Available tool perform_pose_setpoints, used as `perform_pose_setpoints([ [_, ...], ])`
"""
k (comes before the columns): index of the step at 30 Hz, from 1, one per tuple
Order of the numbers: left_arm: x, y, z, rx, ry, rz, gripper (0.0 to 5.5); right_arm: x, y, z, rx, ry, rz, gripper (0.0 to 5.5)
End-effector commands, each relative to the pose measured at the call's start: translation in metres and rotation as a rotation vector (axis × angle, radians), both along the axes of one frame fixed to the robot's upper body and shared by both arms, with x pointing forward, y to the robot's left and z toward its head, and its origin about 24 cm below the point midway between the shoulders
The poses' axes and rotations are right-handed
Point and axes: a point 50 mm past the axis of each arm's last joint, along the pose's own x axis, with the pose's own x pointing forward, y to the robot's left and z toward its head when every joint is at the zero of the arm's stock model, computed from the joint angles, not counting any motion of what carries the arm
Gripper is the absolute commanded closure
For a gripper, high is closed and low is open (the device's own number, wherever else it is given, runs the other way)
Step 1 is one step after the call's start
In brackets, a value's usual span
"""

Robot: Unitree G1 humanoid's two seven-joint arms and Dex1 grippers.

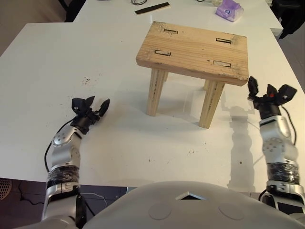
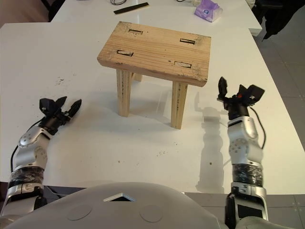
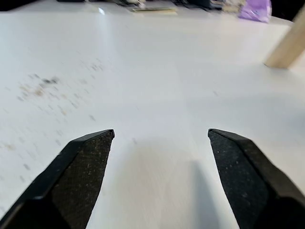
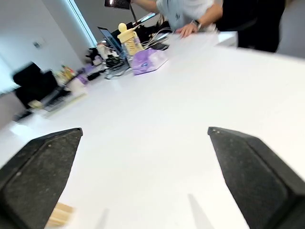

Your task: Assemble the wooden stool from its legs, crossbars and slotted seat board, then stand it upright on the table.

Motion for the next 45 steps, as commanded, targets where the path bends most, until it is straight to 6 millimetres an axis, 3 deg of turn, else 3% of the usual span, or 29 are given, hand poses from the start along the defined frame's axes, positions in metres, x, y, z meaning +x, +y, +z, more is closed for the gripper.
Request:
perform_pose_setpoints([
  [1, 0.014, -0.027, 0.0, 0.053, -0.115, 0.136, 1.81, 0.008, 0.032, -0.021, -0.283, -0.031, 0.08, 0.66],
  [7, 0.007, -0.05, -0.02, 0.051, -0.103, 0.209, 1.81, 0.011, 0.031, -0.037, -0.37, -0.015, 0.012, 0.66],
  [12, 0.005, -0.048, -0.033, 0.089, -0.07, 0.223, 1.81, 0.016, 0.027, -0.041, -0.42, -0.004, 0.009, 0.66],
  [17, 0.01, -0.045, -0.037, 0.074, -0.072, 0.263, 1.81, 0.026, 0.024, -0.047, -0.425, 0.035, 0.014, 0.66],
  [33, 0.021, -0.066, -0.048, 0.032, -0.076, 0.294, 1.81, 0.042, 0.023, -0.051, -0.444, 0.076, 0.043, 0.66],
  [45, 0.03, -0.078, -0.06, 0.049, -0.019, 0.289, 1.81, 0.036, 0.003, -0.064, -0.5, 0.221, 0.039, 0.66],
])
